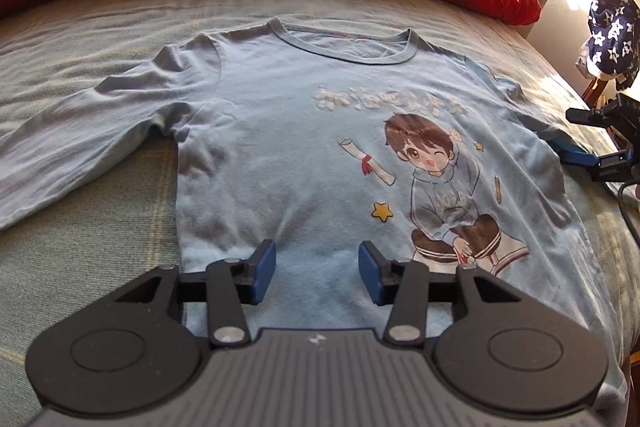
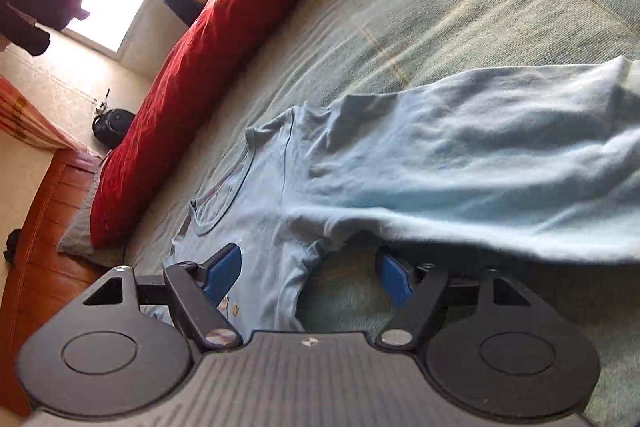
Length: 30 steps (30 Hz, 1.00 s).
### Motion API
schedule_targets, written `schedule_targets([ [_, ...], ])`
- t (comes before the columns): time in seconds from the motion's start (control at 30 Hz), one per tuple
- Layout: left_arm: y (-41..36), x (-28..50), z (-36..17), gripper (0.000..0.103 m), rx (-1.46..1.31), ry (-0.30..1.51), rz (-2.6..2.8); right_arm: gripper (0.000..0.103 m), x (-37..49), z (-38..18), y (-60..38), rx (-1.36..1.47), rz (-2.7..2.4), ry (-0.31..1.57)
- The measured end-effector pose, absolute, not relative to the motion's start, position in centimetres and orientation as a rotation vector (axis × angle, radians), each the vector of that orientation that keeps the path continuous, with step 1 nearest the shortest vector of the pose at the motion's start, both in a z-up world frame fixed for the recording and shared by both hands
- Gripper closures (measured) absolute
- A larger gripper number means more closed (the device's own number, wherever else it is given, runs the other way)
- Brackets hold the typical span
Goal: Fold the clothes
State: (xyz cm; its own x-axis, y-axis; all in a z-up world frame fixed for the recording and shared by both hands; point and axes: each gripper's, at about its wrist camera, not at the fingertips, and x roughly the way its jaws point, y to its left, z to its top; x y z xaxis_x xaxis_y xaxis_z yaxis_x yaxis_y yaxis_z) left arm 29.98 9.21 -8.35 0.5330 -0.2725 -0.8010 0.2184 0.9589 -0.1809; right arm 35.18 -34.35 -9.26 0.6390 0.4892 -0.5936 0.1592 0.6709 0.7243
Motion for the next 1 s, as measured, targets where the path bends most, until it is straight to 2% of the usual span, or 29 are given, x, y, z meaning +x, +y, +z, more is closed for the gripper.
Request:
schedule_targets([
  [0.17, 8.4, 30.9, -6.6, 0.050, -0.091, 0.920, -0.337, 0.020, 33.9, -6.6, -30.8, 0.655, 0.364, 0.823],
  [0.33, 7.7, 30.4, -8.7, 0.049, -0.090, 1.003, -0.321, 0.020, 35.9, -9.1, -27.9, 0.625, 0.414, 0.903],
  [0.47, 10.0, 26.9, -9.1, 0.048, -0.039, 1.000, -0.274, 0.023, 33.3, -9.4, -29.9, 0.547, 0.362, 0.895],
  [0.63, 9.6, 22.7, -6.7, 0.048, 0.052, 0.968, -0.301, 0.021, 28.4, -5.6, -28.8, 0.350, 0.402, 0.886],
  [0.7, 8.7, 20.7, -5.8, 0.044, 0.054, 0.942, -0.365, 0.020, 26.3, -4.3, -27.5, 0.289, 0.451, 0.866],
  [0.87, 6.9, 15.4, -5.1, 0.044, 0.118, 0.904, -0.389, 0.018, 22.2, -2.9, -25.3, 0.202, 0.495, 0.841],
  [1.0, 9.7, 12.4, -5.4, 0.049, 0.037, 0.924, -0.265, 0.018, 19.5, -2.4, -24.2, 0.156, 0.515, 0.822],
])
